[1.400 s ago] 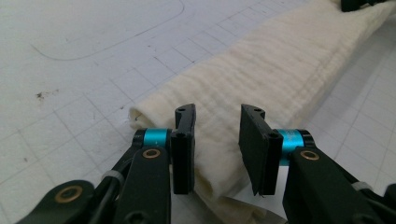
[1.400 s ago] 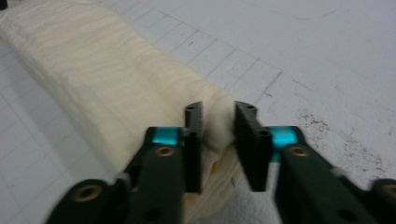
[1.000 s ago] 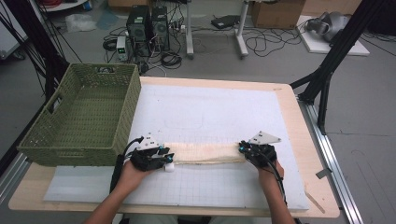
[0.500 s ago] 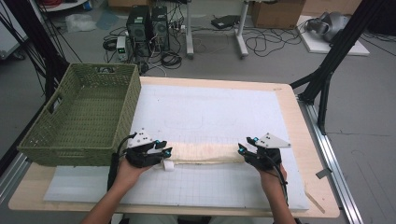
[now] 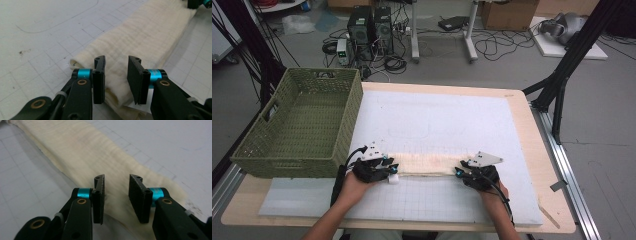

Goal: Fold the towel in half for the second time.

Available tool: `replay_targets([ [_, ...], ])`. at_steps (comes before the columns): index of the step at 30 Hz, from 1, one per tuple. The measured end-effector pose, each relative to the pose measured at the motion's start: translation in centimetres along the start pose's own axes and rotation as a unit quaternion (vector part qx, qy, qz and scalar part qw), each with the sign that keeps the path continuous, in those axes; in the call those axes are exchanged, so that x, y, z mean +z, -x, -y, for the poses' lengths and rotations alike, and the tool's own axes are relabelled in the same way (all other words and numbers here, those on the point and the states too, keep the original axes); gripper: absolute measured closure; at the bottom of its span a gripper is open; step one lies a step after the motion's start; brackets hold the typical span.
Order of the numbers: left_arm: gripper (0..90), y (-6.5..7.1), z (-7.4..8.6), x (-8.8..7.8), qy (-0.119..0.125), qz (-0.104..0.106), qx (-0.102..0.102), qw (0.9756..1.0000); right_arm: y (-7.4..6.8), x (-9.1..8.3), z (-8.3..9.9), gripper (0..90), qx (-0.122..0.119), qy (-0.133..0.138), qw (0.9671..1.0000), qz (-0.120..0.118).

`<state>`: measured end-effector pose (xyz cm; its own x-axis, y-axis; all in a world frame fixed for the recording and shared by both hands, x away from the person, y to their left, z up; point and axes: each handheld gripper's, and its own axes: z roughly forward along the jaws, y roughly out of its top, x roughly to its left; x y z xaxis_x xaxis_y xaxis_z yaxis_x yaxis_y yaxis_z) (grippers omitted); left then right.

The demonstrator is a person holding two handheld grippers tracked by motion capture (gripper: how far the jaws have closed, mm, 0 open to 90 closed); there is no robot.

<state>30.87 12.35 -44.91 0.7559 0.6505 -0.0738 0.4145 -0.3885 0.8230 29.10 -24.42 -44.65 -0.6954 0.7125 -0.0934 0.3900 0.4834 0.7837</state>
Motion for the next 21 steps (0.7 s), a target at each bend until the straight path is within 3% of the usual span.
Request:
replay_targets([
  [7,65.6,0.2,0.1,-0.2,-0.003,0.000,0.004,1.0000,1.8,-0.9,1.1,66.2,0.022,-0.005,0.9996,0.020],
  [16,64.7,0.2,0.2,-0.3,-0.004,0.001,0.001,1.0000,1.7,-0.9,1.3,66.3,0.021,-0.005,0.9994,0.026],
  [21,60.8,-0.2,0.2,-1.0,0.007,-0.025,-0.012,0.9996,1.8,-1.2,1.5,63.3,0.037,-0.001,0.9992,0.014],
])
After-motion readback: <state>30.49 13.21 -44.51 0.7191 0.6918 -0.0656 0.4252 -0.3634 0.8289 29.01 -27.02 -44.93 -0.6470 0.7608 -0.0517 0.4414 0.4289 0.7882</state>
